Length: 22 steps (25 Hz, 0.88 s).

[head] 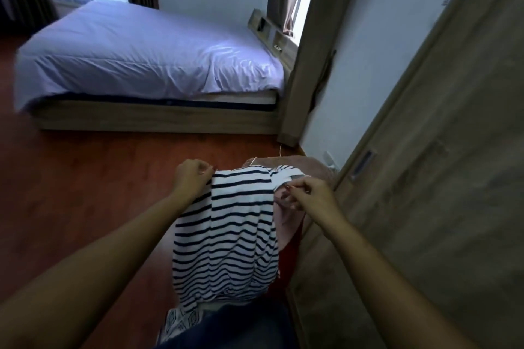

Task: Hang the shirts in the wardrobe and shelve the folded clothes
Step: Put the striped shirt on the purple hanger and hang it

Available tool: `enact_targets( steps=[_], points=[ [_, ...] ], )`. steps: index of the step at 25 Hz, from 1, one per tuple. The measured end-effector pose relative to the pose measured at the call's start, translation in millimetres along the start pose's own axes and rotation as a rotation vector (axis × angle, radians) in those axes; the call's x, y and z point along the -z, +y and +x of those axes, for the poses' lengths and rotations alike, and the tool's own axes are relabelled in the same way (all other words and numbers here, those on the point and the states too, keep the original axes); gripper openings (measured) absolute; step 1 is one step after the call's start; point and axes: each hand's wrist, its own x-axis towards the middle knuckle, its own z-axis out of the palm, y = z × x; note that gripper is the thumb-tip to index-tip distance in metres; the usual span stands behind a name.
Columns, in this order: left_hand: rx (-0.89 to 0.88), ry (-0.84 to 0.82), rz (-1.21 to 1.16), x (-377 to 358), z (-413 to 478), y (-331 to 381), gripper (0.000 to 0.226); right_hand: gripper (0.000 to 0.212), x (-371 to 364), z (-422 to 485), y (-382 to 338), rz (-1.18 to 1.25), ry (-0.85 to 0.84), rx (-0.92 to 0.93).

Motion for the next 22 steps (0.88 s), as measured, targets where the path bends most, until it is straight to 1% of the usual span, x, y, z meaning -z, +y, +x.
enact_targets(
  steps=[1,2,4,6,8,11,12,14,16,17,18,20,21,22],
  points=[
    [0.025,-0.092,0.035,-6,10,-5,0.038,0.013,-11,13,-1,0.024,0.016,-0.073],
    [0.050,-0.147,0.049,-11,16,-7,0.044,0.017,-20,25,-1,0.043,0.031,-0.139],
    [0.105,-0.150,0.038,-21,26,-11,0.045,0.027,-34,41,-2,0.029,0.069,-0.194],
    [0.146,-0.115,-0.019,-29,35,-12,0.033,0.033,-45,52,-2,-0.164,0.126,-0.125],
    [0.181,-0.060,-0.081,-34,40,-9,0.020,0.030,-55,59,-1,-0.365,0.143,-0.071],
    [0.158,0.024,-0.210,-34,44,-3,0.018,0.016,-62,60,0,-0.524,0.177,-0.047],
    [0.147,0.030,-0.234,-34,46,-2,0.016,0.015,-62,59,2,-0.567,0.204,-0.027],
    [0.184,-0.029,-0.184,-34,50,-6,0.015,0.019,-62,57,4,-0.617,0.233,0.024],
    [0.297,-0.187,-0.070,-35,54,-14,0.036,0.014,-62,60,5,-0.612,0.222,0.038],
    [0.356,-0.251,-0.041,-34,57,-16,0.045,0.015,-62,64,5,-0.606,0.216,0.038],
    [0.390,-0.282,-0.044,-34,60,-18,0.046,0.020,-63,67,5,-0.603,0.208,0.038],
    [0.398,-0.243,-0.071,-35,66,-19,0.027,0.026,-64,71,6,-0.527,0.176,0.034],
    [0.380,-0.203,-0.066,-36,69,-18,0.021,0.025,-64,73,7,-0.444,0.161,0.031],
    [0.333,-0.149,-0.048,-38,70,-17,0.025,0.020,-63,72,5,-0.330,0.150,0.025]
  ],
)
